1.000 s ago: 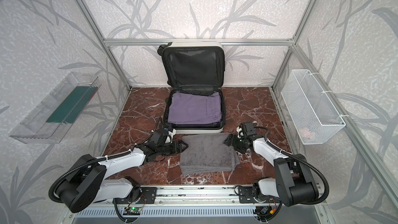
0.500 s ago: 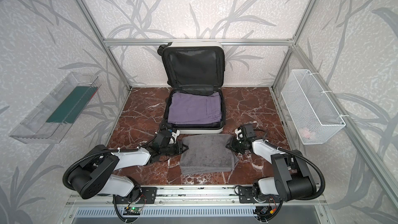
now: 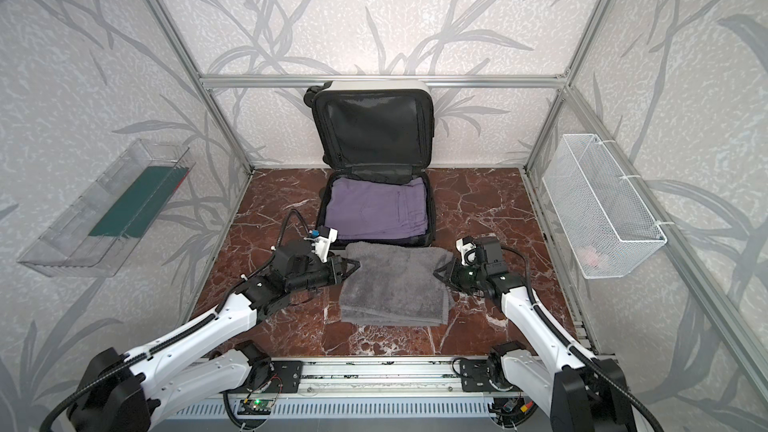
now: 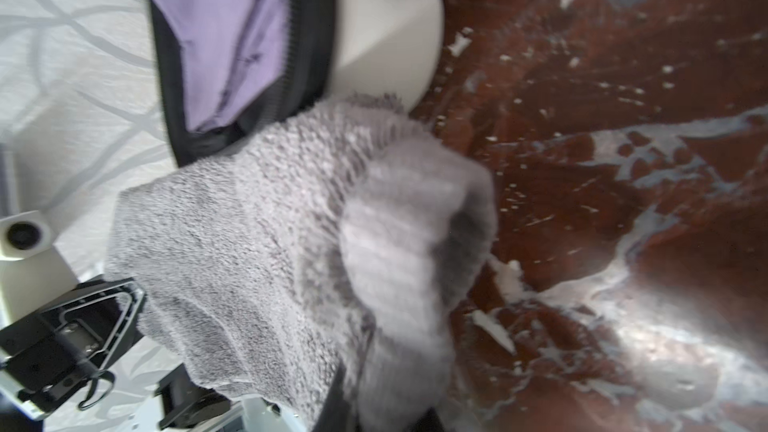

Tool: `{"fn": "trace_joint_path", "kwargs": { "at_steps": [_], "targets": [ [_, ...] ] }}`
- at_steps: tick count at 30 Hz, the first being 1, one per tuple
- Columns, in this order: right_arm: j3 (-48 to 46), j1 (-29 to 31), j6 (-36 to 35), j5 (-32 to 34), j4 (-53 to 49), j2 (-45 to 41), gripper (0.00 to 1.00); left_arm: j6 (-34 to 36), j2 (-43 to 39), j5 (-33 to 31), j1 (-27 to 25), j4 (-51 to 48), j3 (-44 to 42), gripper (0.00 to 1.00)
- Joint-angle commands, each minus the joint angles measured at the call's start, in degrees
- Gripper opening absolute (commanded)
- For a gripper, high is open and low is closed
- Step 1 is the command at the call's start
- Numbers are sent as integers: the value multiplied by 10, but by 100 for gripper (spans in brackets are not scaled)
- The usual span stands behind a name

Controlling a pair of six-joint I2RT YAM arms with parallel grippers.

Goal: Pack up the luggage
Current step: 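Lift the grey towel with both grippers and carry it over the suitcase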

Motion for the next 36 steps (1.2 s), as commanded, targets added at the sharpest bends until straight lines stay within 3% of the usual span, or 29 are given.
{"fn": "trace_joint_path", "kwargs": {
  "at_steps": [1,6,14,19,25,36],
  "targets": [
    [40,1,32,-14,-23,-31,0,38,-15,-26,2,-67,56,0],
    [98,1,58,-3,-4,-15,0,98,16,-47,21,-125,146,0],
    [253,1,82,21,57,146,0,136,151,22,148,-114,274,0],
    [388,2,73,14,54,287,0,205,259,4,167,-162,390,0],
    [510,4,60,16,35,420,0,236,374,-3,200,-189,481,0],
    [593,14,60,17,42,574,0,248,526,5,247,-205,561,0]
  ]
}}
